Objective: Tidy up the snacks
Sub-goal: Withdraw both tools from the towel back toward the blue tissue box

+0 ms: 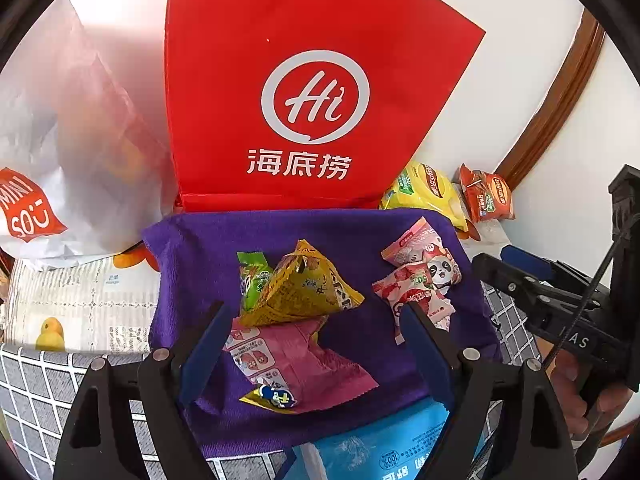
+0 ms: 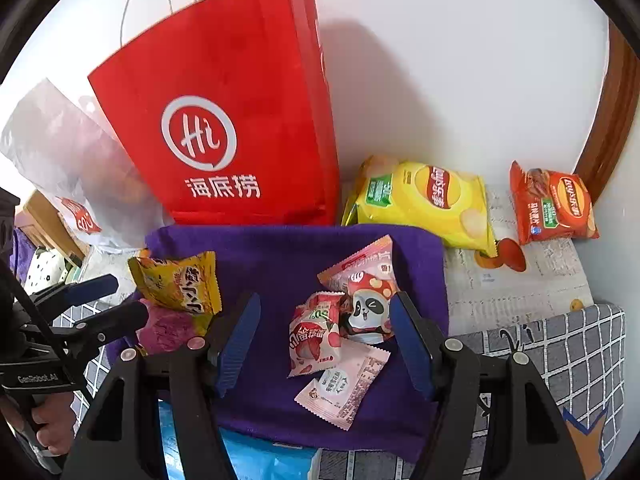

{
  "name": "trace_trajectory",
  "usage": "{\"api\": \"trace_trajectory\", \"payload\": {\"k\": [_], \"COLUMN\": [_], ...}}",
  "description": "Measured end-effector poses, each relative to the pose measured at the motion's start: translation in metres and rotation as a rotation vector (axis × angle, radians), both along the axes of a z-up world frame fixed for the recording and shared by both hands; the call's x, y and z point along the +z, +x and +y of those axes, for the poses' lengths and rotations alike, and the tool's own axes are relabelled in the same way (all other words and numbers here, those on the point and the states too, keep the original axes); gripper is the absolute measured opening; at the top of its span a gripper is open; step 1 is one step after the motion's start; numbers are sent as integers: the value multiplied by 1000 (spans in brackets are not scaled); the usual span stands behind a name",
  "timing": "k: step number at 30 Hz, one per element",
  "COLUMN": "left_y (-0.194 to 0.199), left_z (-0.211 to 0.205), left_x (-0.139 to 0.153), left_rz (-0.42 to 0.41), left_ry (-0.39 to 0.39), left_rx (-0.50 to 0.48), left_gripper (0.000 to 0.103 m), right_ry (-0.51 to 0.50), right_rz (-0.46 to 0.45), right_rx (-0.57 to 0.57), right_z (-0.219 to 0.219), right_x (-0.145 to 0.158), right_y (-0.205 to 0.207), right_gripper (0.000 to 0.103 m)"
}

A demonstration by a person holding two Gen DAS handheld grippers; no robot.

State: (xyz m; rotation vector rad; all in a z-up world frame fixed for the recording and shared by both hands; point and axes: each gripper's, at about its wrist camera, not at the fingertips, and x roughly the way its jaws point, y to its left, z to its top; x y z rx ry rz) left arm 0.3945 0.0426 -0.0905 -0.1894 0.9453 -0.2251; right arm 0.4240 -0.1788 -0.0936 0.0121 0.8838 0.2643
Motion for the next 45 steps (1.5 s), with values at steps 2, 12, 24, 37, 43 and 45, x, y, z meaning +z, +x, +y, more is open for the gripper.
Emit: {"api": "trace_trajectory", "payload": {"k": [2, 12, 24, 37, 43, 45], "left_y": [-3, -24, -71, -157, -188, -197], "left_z": [0, -1, -17, -15, -7, -6], "left_x": [4, 35, 87, 84, 82, 81], "left_rz": [-11, -67, -190, -203, -203, -201], "left_ry": [3, -25, 32, 80, 74, 74], "left_rx": [-2, -30, -65, -83, -50, -44], "left_gripper": [85, 85, 85, 85, 85, 85], "right_ry": [8, -16, -6, 45, 24, 32], "right_rz": [-14, -68, -89, -114, -131, -125], "right_rx": [-7, -48, -100, -128, -94, -84], "right_z": [-1, -9, -41, -51, -40, -38], "right_x": [6, 34, 57, 49, 42, 38], "right_y": [-3, -46, -132, -205, -230, -236], "right_gripper": [66, 66, 66, 66, 66, 66]}}
